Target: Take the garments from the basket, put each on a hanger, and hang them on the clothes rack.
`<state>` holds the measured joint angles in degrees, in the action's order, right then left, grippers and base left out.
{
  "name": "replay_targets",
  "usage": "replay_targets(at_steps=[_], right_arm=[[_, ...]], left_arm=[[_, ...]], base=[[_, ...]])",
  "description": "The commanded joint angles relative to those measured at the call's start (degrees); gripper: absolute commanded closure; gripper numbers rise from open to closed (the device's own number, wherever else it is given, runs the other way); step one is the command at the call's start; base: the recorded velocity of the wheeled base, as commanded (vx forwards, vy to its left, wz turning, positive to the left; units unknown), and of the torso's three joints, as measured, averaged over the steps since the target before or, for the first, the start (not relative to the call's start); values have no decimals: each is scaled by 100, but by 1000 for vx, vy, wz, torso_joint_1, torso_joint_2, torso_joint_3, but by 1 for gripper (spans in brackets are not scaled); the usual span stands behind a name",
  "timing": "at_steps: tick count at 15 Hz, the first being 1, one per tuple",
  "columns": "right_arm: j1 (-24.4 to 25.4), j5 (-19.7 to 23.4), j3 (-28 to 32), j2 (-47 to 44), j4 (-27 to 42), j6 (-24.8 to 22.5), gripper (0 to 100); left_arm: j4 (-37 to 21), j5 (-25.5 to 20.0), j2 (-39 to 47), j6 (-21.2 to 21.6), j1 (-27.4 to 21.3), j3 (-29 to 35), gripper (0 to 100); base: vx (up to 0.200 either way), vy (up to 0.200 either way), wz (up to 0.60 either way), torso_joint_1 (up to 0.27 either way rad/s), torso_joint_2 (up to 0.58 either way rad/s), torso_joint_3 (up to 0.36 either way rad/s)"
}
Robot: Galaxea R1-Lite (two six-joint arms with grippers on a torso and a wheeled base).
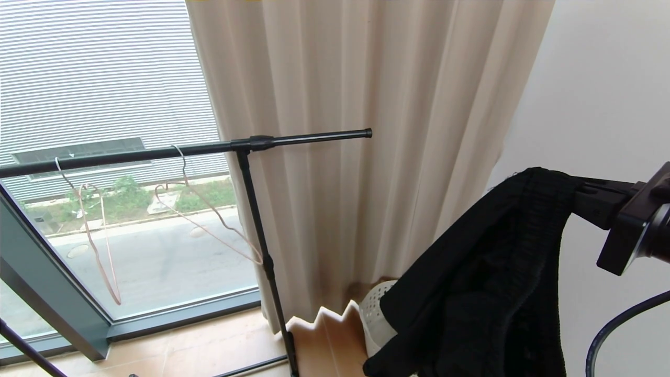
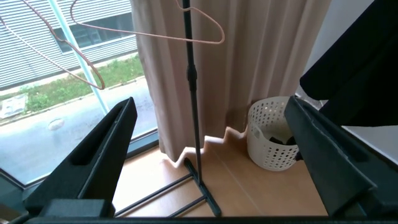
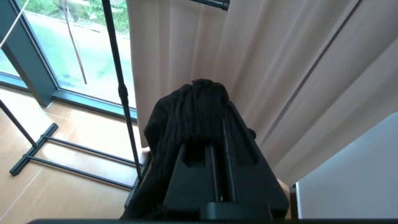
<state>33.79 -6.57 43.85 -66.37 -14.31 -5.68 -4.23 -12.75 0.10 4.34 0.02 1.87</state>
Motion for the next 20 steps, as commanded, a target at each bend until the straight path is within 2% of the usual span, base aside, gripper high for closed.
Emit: replay_targets(at_steps=[1, 3, 6, 13, 16, 20], right_arm=[[5, -2, -61, -8, -19, -21, 100], [-4, 7, -122, 18, -63, -232, 100], [-4, 15, -193, 71, -151, -258, 100], [-4, 42, -228, 89, -160, -258, 100], [-4, 51, -263, 133, -160, -267, 100], [-4, 51, -263, 133, -160, -258, 100]], left_arm=[[1, 1, -1, -21, 6, 7, 0], [1, 10, -1, -47, 6, 7, 0], [1, 10, -1, -47, 6, 7, 0], [1, 10, -1, -65, 6, 7, 0], [1, 10, -1, -56, 6, 7, 0], [1, 10, -1, -56, 6, 7, 0]], base=[[0, 0, 0, 149, -339, -188], [0, 0, 0, 159, -344, -181], [0, 0, 0, 24, -50, -17], [0, 0, 600, 6, -2, -2], [0, 0, 0, 0, 0, 0], [-200, 200, 0, 2, 1, 2]])
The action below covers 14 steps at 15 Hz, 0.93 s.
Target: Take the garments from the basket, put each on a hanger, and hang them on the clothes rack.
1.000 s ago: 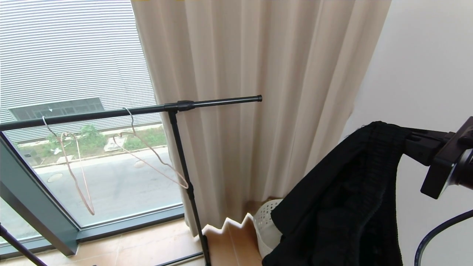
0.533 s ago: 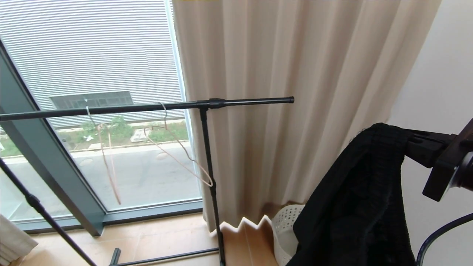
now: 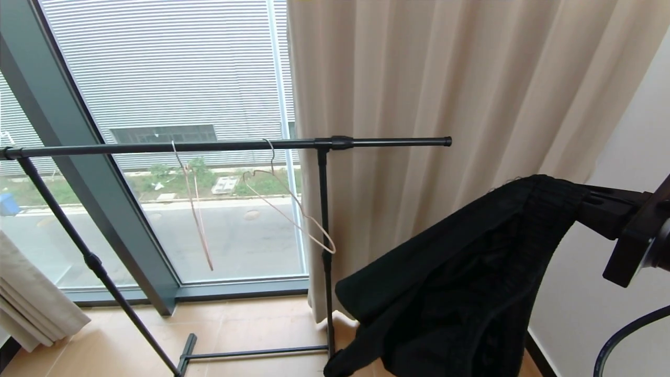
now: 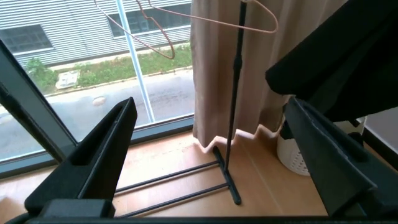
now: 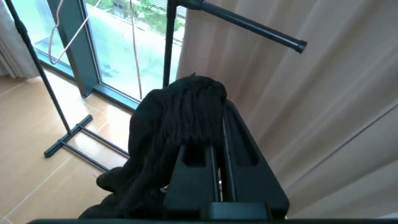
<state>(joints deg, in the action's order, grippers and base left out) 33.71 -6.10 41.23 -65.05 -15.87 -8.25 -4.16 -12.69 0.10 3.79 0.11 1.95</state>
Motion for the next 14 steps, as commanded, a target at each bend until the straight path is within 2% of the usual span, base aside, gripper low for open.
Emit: replay_targets(at_steps=[1, 5, 14], right_arm=[[4, 3, -1, -8, -4, -10, 100], [4, 3, -10, -8, -4, -10, 100], [4, 3, -45, -43, 5, -10, 100]], left_arm=[[-6, 3, -1, -1, -2, -2, 0], [-6, 3, -1, -1, -2, -2, 0], [-15, -5, -1, -1, -2, -2, 0]], base=[[-200, 200, 0, -7, 2, 2], [-200, 200, 0, 5, 0, 1], [0, 200, 0, 1, 1, 2]])
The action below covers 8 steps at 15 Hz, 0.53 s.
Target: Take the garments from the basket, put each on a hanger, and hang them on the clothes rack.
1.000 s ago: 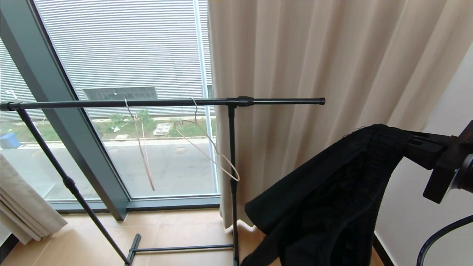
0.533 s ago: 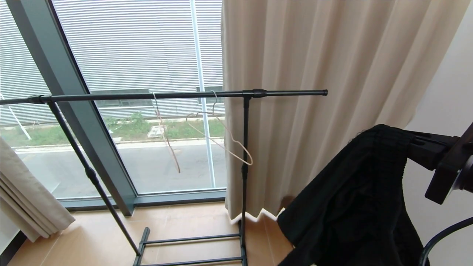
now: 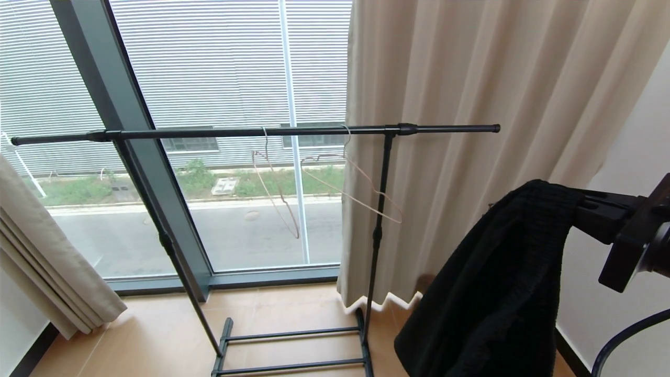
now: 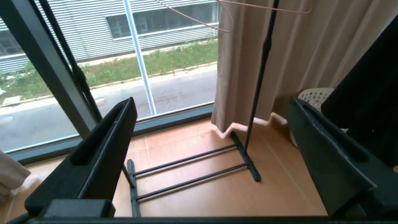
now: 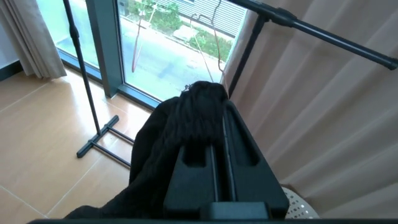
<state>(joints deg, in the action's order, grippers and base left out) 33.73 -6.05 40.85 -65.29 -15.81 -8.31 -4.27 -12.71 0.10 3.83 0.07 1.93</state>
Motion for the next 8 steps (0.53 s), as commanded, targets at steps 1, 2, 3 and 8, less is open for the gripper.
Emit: replay_targets(at_steps=[1, 2, 3, 8], right_arm=[[2, -2, -7, -19, -10, -4, 100], [2, -2, -7, -19, -1, -4, 100], [2, -2, -16, -19, -1, -4, 100], [2, -11, -16, -36, -1, -12, 100]], left_arm=[[5, -3, -1, 13, 1, 1, 0], [5, -3, -1, 22, 1, 1, 0], [5, -3, 8, 22, 1, 1, 0], [5, -3, -1, 13, 1, 1, 0]], base=[[0, 200, 0, 2, 7, -2], [0, 0, 0, 0, 0, 0], [0, 0, 0, 0, 0, 0], [0, 0, 0, 0, 0, 0]])
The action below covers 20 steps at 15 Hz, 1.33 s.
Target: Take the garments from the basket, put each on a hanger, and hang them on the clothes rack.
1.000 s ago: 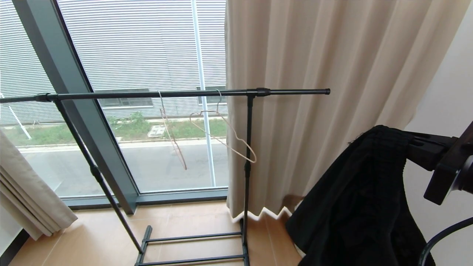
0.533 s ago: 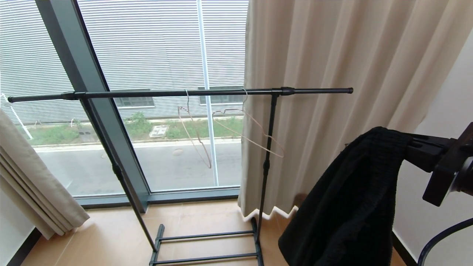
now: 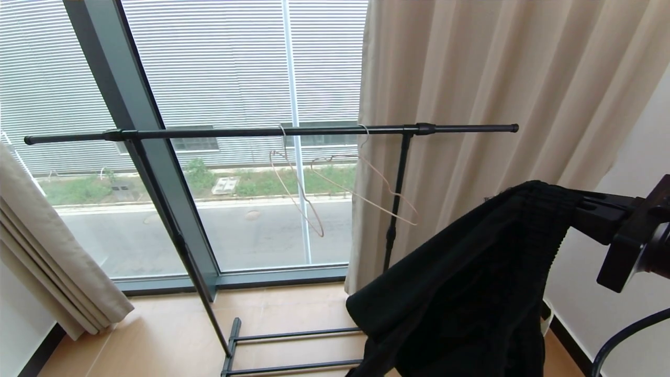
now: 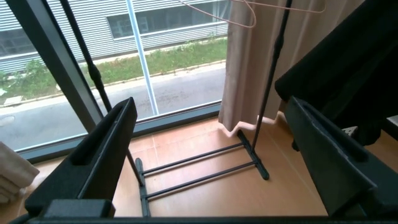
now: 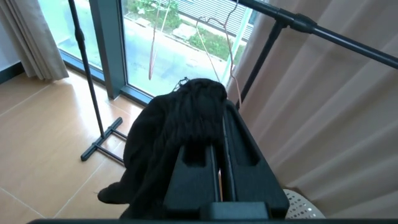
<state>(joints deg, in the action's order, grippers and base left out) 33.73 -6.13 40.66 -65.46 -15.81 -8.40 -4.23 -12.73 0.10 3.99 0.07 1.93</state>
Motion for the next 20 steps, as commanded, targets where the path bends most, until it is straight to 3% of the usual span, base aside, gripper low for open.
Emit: replay_targets(at_steps=[1, 4, 7, 9, 11, 13, 15, 17, 20], right_arm=[[2, -2, 4, -19, -1, -4, 100], [2, -2, -67, -19, -10, -30, 100], [28, -187, -242, -28, 69, -637, 100], [336, -635, -5, -669, 78, -619, 100], [362, -1109, 540, -1654, 140, -391, 100], [433, -1496, 1463, -2454, 790, 286, 100], [600, -2024, 2790, -3174, 2038, 1218, 100], [758, -2428, 4073, -3834, 3233, 2123, 100], [881, -2481, 5673, -4668, 4341, 3064, 100]], left_arm=[[1, -2, -1, -3, 1, 1, 0], [1, 7, -1, -21, 1, 1, 0], [-8, -11, 61, -12, -25, 1, 0], [-8, -2, 860, -38, -60, 1, 0], [-8, -11, 2196, -65, -78, 10, 0], [-8, -28, 3400, -170, -719, 18, 0], [10, -28, 3963, -240, -1027, 53, 0], [-16, -204, 4692, -1031, -983, 836, 0], [10, -485, 6116, -1629, -1211, 1767, 0]], base=[[0, 0, 0, 0, 0, 0], [0, 0, 0, 0, 0, 0], [0, 0, 0, 0, 0, 0], [0, 0, 0, 0, 0, 0], [0, 0, 0, 0, 0, 0], [0, 0, 0, 0, 0, 0], [0, 0, 0, 0, 0, 0], [0, 0, 0, 0, 0, 0], [0, 0, 0, 0, 0, 0]])
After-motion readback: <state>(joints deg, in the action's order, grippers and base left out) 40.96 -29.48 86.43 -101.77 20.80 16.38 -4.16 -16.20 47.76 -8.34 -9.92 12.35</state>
